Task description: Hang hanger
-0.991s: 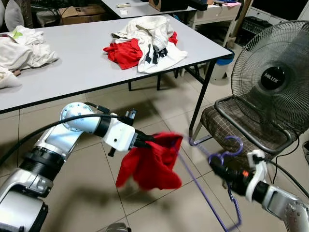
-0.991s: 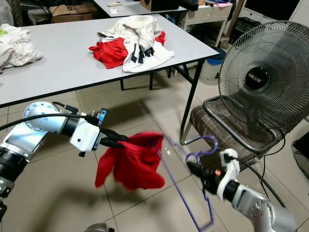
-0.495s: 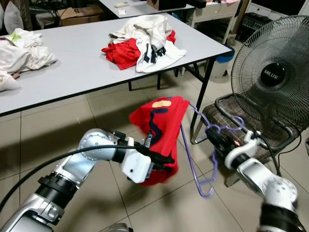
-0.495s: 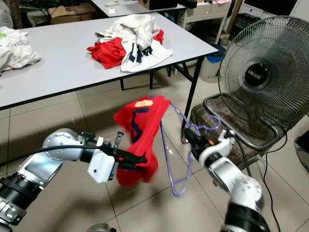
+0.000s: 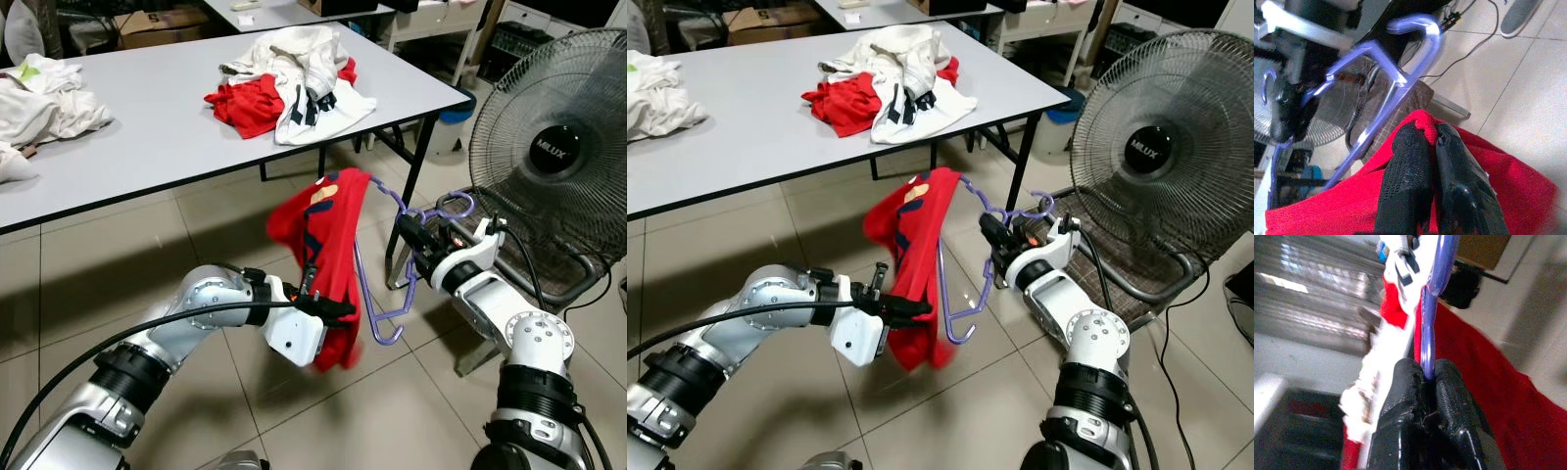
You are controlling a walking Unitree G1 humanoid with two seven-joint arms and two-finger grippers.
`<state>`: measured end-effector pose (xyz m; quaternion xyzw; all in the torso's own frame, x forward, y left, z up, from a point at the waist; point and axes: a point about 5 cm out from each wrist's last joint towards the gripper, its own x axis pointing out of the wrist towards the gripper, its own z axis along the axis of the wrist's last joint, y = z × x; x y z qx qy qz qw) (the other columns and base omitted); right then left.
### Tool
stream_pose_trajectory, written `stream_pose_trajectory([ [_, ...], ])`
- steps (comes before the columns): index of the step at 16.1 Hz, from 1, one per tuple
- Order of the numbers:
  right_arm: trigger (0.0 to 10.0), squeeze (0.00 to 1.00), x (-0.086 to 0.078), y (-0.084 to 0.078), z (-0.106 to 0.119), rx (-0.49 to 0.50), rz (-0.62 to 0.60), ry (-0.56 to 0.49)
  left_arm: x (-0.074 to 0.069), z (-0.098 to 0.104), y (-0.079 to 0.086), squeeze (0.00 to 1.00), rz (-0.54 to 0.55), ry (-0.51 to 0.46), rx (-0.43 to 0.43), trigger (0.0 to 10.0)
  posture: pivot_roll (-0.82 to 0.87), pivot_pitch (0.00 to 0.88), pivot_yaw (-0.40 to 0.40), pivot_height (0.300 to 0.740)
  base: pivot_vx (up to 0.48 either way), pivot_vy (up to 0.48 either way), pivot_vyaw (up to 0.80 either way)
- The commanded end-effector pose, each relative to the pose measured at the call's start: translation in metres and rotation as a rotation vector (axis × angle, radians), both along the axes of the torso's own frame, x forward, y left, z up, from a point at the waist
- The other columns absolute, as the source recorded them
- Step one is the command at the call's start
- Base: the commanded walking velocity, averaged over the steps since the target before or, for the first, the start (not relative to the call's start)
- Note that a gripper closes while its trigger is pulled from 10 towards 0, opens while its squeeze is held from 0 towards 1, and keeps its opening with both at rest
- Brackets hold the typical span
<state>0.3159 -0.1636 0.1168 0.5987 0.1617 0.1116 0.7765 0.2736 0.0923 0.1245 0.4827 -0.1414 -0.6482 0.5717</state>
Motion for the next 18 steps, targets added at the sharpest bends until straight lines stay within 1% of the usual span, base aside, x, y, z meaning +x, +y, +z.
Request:
stream_pose_trajectory([
  [1,10.0,0.0,0.006,-0.018,0.01,0.054,-0.107,-0.017,-0.005,-0.006,0.0,0.0,-0.064,-0.007,0.061,0.0,0.02,0.0,-0.058,0.74,0.0,0.0,0.0],
  [2,10.0,0.0,0.009,-0.021,0.009,0.05,-0.129,-0.01,-0.007,-0.009,-0.001,0.0,-0.091,-0.01,0.076,0.0,0.02,0.0,-0.059,0.74,0.0,0.0,0.0],
  [3,10.0,0.0,0.011,-0.023,0.01,0.067,-0.15,-0.006,-0.009,-0.01,-0.003,0.0,-0.116,-0.012,0.086,0.0,0.02,0.0,-0.059,0.74,0.0,0.0,0.0],
  [4,10.0,0.0,0.013,-0.025,0.01,0.059,-0.158,-0.005,-0.012,-0.009,-0.008,0.0,-0.152,-0.017,0.087,0.0,0.02,0.0,-0.058,0.74,0.0,0.0,0.0],
  [7,10.0,0.0,0.017,-0.026,0.007,0.009,-0.169,0.023,-0.014,-0.004,-0.016,0.0,-0.209,-0.037,0.072,0.0,0.02,0.0,-0.059,0.74,0.0,0.0,0.0],
  [8,10.0,0.0,0.022,-0.029,0.002,-0.019,-0.201,0.066,-0.016,0.001,-0.02,0.0,-0.249,-0.044,0.071,0.0,0.02,0.0,-0.061,0.74,0.0,0.0,0.0],
  [9,10.0,0.0,0.023,-0.028,0.002,-0.049,-0.2,0.073,-0.017,0.002,-0.021,0.0,-0.262,-0.048,0.069,0.0,0.02,0.0,-0.061,0.74,0.0,0.0,0.0],
  [10,10.0,0.0,0.027,-0.029,-0.001,-0.097,-0.212,0.099,-0.016,0.008,-0.025,0.0,-0.28,-0.066,0.055,0.0,0.03,0.0,-0.061,0.74,0.0,0.0,0.0],
  [11,10.0,0.0,0.027,-0.029,-0.002,-0.098,-0.218,0.105,-0.016,0.009,-0.025,0.0,-0.284,-0.067,0.053,0.0,0.03,0.0,-0.062,0.74,0.0,0.0,0.0],
  [12,10.0,0.0,0.029,-0.031,-0.005,-0.123,-0.244,0.128,-0.018,0.012,-0.028,0.0,-0.303,-0.074,0.043,0.0,0.03,0.0,-0.063,0.74,0.0,0.0,0.0],
  [14,10.0,0.0,0.034,-0.03,-0.004,-0.057,-0.286,0.144,-0.02,0.013,-0.031,0.0,-0.327,-0.06,0.047,0.0,0.03,0.0,-0.062,0.74,0.0,0.0,0.0],
  [15,10.0,0.0,0.038,-0.026,0.001,0.001,-0.295,0.12,-0.02,0.011,-0.031,0.0,-0.332,-0.047,0.058,0.0,0.03,0.0,-0.061,0.74,0.0,0.0,0.0],
  [18,10.0,0.0,0.043,-0.019,0.006,0.048,-0.29,0.108,-0.018,0.008,-0.032,0.0,-0.332,-0.039,0.072,0.0,0.03,0.0,-0.06,0.74,0.0,0.0,0.0],
])
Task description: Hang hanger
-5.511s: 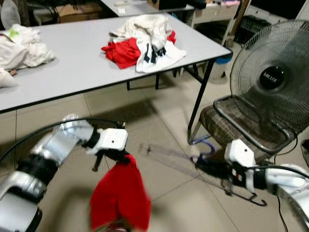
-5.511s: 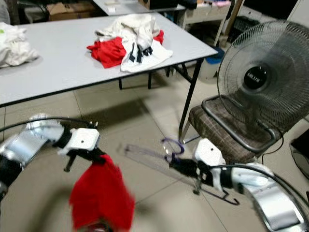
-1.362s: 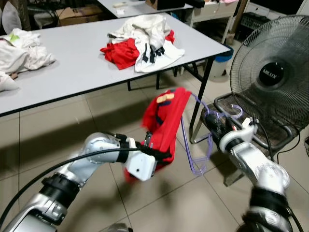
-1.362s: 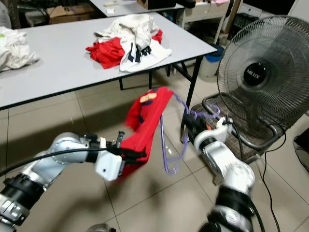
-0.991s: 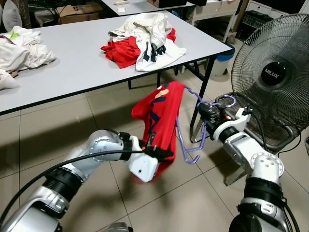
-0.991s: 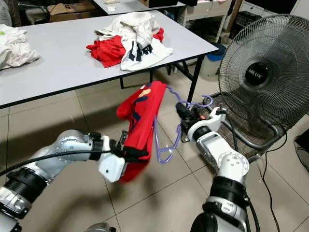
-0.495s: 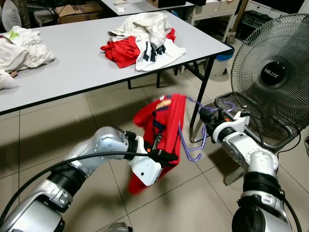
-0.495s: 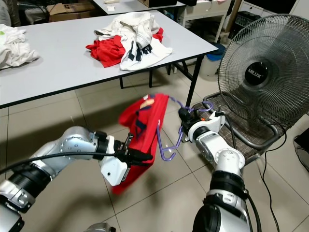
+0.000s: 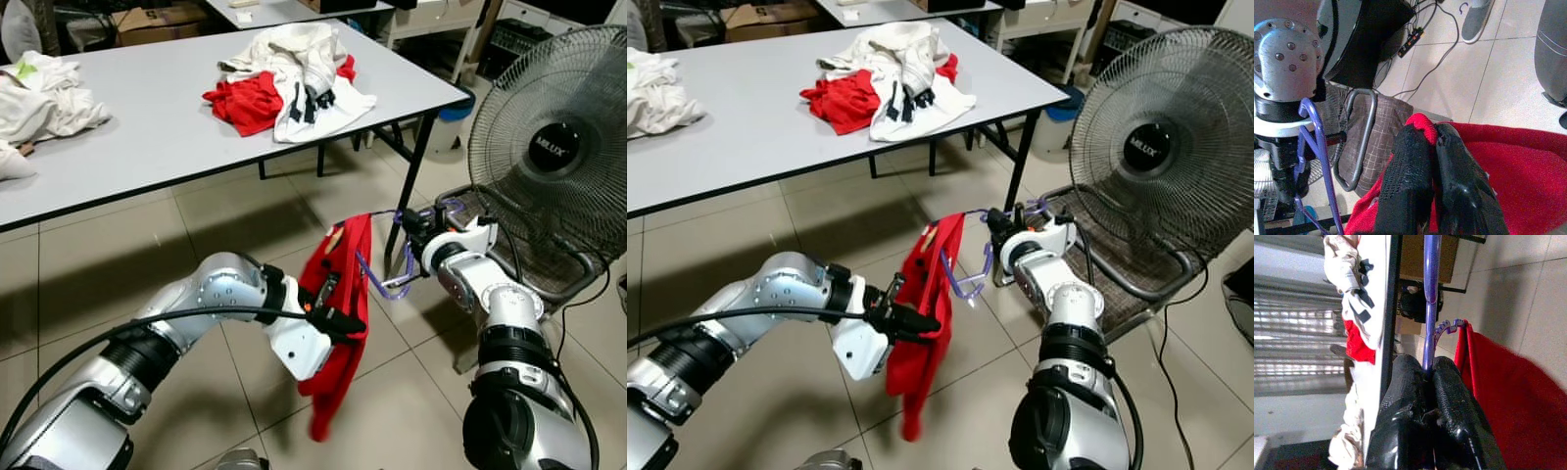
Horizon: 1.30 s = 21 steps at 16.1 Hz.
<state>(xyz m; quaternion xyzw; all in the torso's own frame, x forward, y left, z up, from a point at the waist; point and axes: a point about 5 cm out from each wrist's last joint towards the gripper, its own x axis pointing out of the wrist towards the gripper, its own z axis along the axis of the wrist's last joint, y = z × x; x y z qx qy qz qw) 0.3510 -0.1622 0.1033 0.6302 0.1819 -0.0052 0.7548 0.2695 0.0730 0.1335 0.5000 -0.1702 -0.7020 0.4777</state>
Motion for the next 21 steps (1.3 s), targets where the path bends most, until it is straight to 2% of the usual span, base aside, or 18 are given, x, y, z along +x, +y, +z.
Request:
stream_pose_trajectory([
  [1,10.0,0.0,0.009,-0.018,0.016,-0.031,-0.112,-0.062,-0.014,0.0,-0.014,0.0,-0.131,-0.002,-0.02,0.0,0.03,0.0,-0.06,0.74,0.0,0.0,0.0],
  [3,10.0,0.0,0.011,-0.01,0.012,-0.1,-0.067,-0.043,-0.014,0.006,-0.018,0.0,-0.136,-0.006,-0.044,0.0,0.03,0.0,-0.058,0.74,0.0,0.0,0.0],
  [5,10.0,0.0,0.013,-0.005,0.01,-0.099,-0.059,-0.036,-0.011,0.01,-0.02,0.0,-0.134,-0.009,-0.048,0.0,0.03,0.0,-0.061,0.74,0.0,0.0,0.0],
  [6,10.0,0.0,0.014,-0.001,0.009,-0.13,-0.041,-0.029,-0.01,0.012,-0.021,0.0,-0.137,-0.016,-0.054,0.0,0.04,0.0,-0.064,0.74,0.0,0.0,0.0],
  [9,10.0,0.0,0.015,0.003,0.006,-0.175,-0.021,-0.022,-0.012,0.017,-0.025,0.0,-0.143,-0.019,-0.077,0.0,0.04,0.0,-0.067,0.74,0.0,0.0,0.0],
  [12,10.0,0.0,0.015,0.01,0.004,-0.275,0.038,-0.029,-0.012,0.02,-0.026,0.0,-0.15,-0.017,-0.092,0.0,0.04,0.0,-0.067,0.74,0.0,0.0,0.0],
  [15,10.0,0.0,0.015,0.011,-0.001,-0.318,0.053,-0.01,-0.015,0.025,-0.032,0.0,-0.168,-0.009,-0.127,0.0,0.04,0.0,-0.065,0.74,0.0,0.0,0.0],
  [17,10.0,0.0,0.016,0.015,-0.002,-0.397,0.062,-0.003,-0.015,0.031,-0.038,0.0,-0.158,0.032,-0.182,0.0,0.03,0.0,-0.061,0.74,0.0,0.0,0.0],
  [21,10.0,0.0,0.019,0.016,0.0,-0.385,-0.029,0.027,-0.023,0.045,-0.045,0.0,-0.192,0.142,-0.292,0.0,0.03,0.0,-0.067,0.74,0.0,0.0,0.0],
])
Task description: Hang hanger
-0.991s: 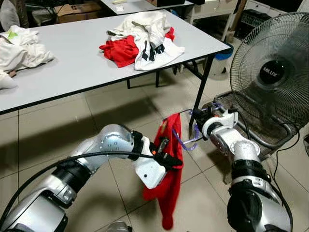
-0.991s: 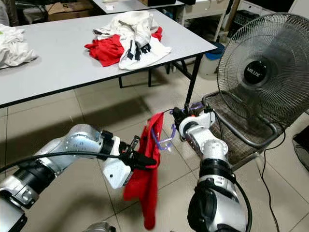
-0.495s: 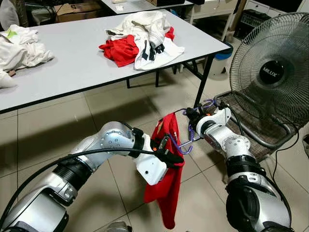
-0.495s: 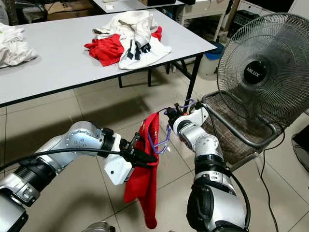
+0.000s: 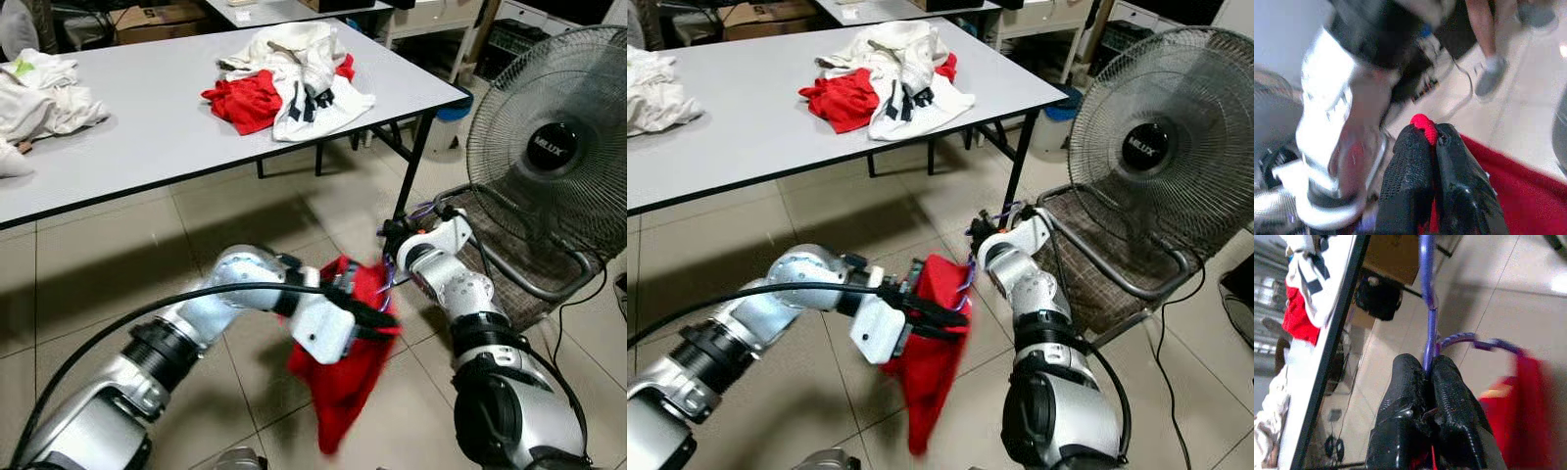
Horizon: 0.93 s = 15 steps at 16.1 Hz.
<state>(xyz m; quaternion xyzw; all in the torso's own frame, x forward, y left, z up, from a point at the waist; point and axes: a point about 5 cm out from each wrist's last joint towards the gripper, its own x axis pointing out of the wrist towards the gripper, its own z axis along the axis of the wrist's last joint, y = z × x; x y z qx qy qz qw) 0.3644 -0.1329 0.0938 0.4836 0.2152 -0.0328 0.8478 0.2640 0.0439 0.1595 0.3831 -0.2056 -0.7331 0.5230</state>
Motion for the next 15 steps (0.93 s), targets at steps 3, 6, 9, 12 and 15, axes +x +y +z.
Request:
stream_pose_trajectory([
  [3,10.0,0.0,0.005,-0.003,0.008,-0.201,0.034,-0.033,-0.013,0.037,-0.02,0.0,-0.098,0.022,-0.221,0.0,0.03,0.0,-0.072,0.74,0.0,0.0,0.0],
  [6,10.0,0.0,0.003,0.006,0.017,-0.181,0.137,-0.108,0.004,0.025,0.001,0.0,-0.01,-0.037,-0.101,0.0,0.03,0.0,-0.076,0.74,0.0,0.0,0.0],
  [9,10.0,0.0,-0.01,0.002,0.012,-0.322,0.296,-0.125,0.012,0.028,0.015,0.0,0.059,-0.033,-0.099,0.0,0.03,0.0,-0.078,0.74,0.0,0.0,0.0],
  [12,10.0,0.0,-0.027,-0.004,0.013,-0.344,0.412,-0.166,0.027,0.028,0.031,0.0,0.153,-0.06,-0.077,0.0,0.02,0.0,-0.076,0.74,0.0,0.0,0.0],
  [15,10.0,0.0,-0.042,-0.006,0.017,-0.339,0.513,-0.213,0.035,0.032,0.039,0.0,0.201,-0.078,-0.086,0.0,0.02,0.0,-0.072,0.74,0.0,0.0,0.0],
])
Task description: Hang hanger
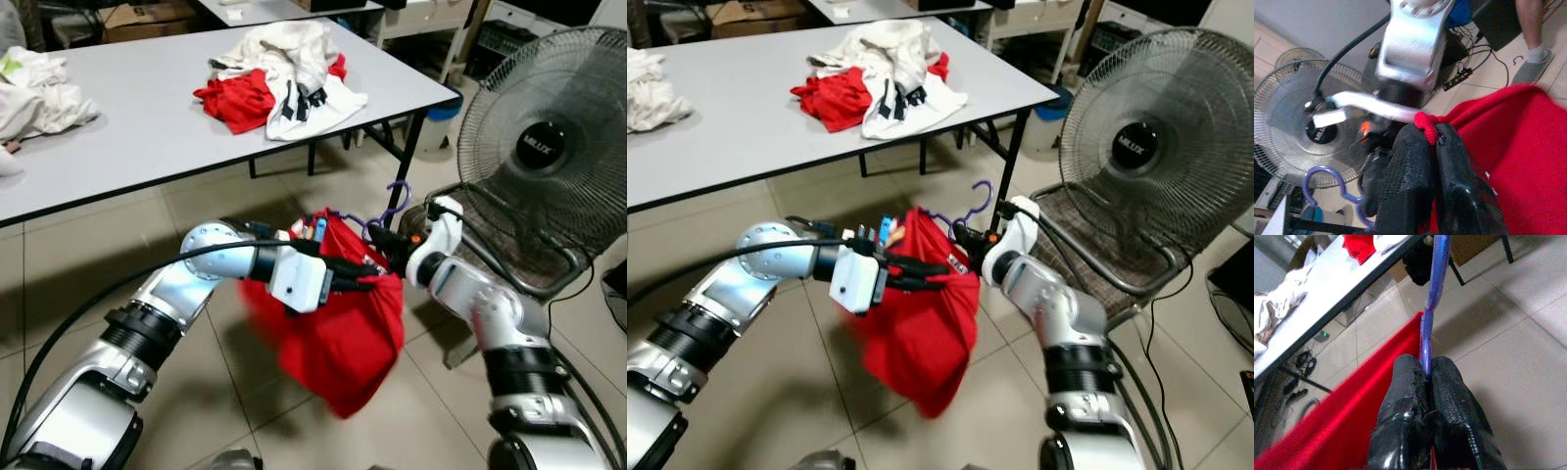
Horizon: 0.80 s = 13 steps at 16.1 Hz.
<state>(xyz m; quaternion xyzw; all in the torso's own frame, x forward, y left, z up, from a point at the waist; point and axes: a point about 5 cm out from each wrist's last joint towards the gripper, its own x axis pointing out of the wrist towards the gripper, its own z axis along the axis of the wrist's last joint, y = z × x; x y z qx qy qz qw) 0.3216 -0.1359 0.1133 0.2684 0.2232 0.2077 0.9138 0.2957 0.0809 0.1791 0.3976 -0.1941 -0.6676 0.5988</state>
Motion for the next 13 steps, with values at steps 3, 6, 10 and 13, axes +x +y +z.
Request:
stream_pose_trajectory([
  [3,10.0,0.0,-0.022,0.004,-0.002,-0.05,0.178,-0.012,0.005,0.013,-0.004,0.0,0.008,-0.054,-0.031,0.0,0.02,0.0,-0.07,0.74,0.0,0.0,0.0],
  [6,10.0,0.0,-0.025,0.005,0.008,-0.056,0.193,-0.055,-0.004,0.002,-0.02,0.0,-0.002,-0.007,-0.037,0.0,0.01,0.0,-0.061,0.74,0.0,0.0,0.0],
  [10,10.0,0.0,-0.021,-0.003,0.012,-0.067,0.153,-0.067,-0.011,-0.004,-0.012,0.0,0.01,0.17,-0.003,10.0,0.01,0.0,-0.063,0.74,0.0,0.0,0.0],
  [13,10.0,0.0,-0.018,-0.005,0.016,-0.062,0.161,-0.084,-0.01,0.0,-0.004,1.0,0.064,0.274,-0.031,10.0,0.02,0.0,-0.07,0.74,0.0,0.0,0.0],
])
